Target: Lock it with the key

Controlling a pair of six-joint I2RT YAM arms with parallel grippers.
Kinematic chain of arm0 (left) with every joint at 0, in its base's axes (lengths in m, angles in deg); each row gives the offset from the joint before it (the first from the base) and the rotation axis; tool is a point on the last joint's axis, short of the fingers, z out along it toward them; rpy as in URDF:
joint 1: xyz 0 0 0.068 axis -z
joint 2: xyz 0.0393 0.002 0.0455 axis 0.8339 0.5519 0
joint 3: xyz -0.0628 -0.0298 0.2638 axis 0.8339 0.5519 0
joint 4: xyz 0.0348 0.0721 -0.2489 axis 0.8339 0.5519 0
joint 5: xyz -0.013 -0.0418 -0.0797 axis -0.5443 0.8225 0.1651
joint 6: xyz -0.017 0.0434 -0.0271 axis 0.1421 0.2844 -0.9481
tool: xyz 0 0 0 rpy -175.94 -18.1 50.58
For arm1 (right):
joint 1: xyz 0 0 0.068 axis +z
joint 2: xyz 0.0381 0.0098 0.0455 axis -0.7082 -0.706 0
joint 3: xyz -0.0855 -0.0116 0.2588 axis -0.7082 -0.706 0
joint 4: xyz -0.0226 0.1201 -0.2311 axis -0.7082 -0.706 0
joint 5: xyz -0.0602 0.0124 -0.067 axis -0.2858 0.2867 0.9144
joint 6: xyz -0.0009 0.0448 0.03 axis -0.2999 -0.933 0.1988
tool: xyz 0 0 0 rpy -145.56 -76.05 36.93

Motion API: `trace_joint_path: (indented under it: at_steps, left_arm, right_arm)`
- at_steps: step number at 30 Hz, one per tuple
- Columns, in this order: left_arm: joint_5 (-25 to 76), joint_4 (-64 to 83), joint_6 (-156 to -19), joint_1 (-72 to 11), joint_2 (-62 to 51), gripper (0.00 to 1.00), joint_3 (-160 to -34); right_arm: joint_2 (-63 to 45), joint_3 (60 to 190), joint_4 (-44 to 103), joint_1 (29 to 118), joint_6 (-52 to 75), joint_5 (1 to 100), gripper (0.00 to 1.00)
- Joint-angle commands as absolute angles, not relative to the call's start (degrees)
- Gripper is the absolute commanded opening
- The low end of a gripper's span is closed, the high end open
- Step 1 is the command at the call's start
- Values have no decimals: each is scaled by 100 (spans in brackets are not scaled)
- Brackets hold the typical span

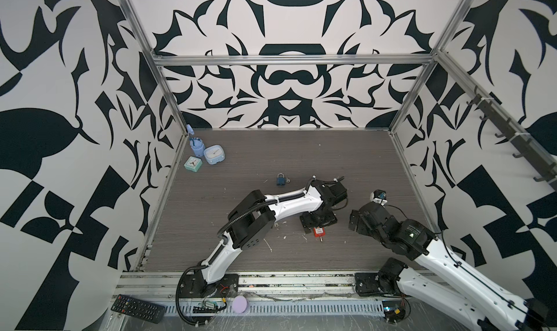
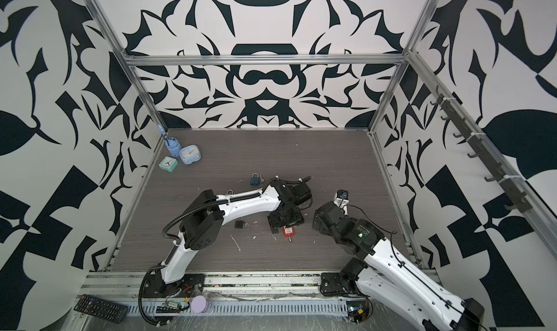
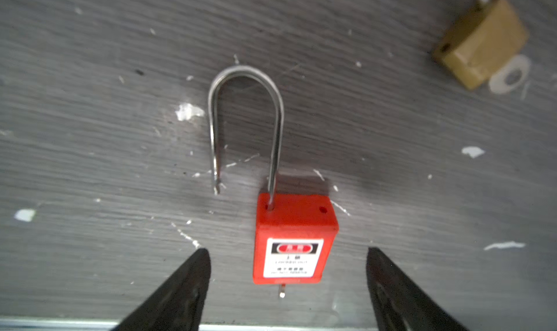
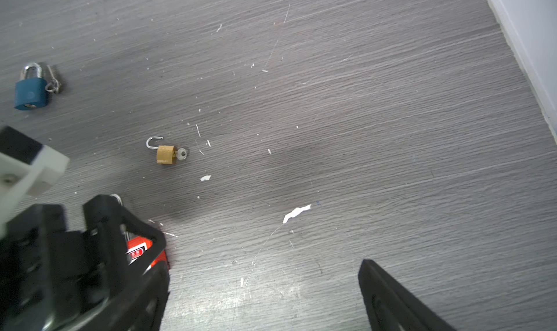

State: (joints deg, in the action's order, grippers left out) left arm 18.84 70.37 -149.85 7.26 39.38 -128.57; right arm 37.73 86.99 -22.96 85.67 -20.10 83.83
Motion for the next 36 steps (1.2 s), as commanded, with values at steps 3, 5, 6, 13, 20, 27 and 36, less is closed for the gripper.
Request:
trace_joint_path:
  at_steps: [3,5,6,13,20,27,36]
  left_arm:
    - [1867,7536,-15101,726,4197,70,-13108]
    - [1901,7569,-15105,718,4269,66,-13169]
    - [1926,7590,-15102,721,4301,63,-13198]
    - [2210,7540,-15148,717,4430,42,-13103]
    - [1848,7468,-14883,719,4112,20,-13046]
    - [96,7004,-12130,684,2739,0,-12947]
    - [-1085,2662,-5479,572,-403,0,-9252]
  right_arm:
    - [3851,8664,-2164,8552,-1978,8530,100]
    - [3858,8651,-2144,8552,-1979,8529,100]
    - [3864,8650,-2143,8552,-1979,8516,100]
    - [3918,8663,-2114,8552,-2031,8364,100]
    - [3944,8929,-2021,8552,-1938,8257,100]
    - [4194,9801,-1666,8556,-1231,8645,100]
    - [3547,10894,-1237,8494,-440,8878,100]
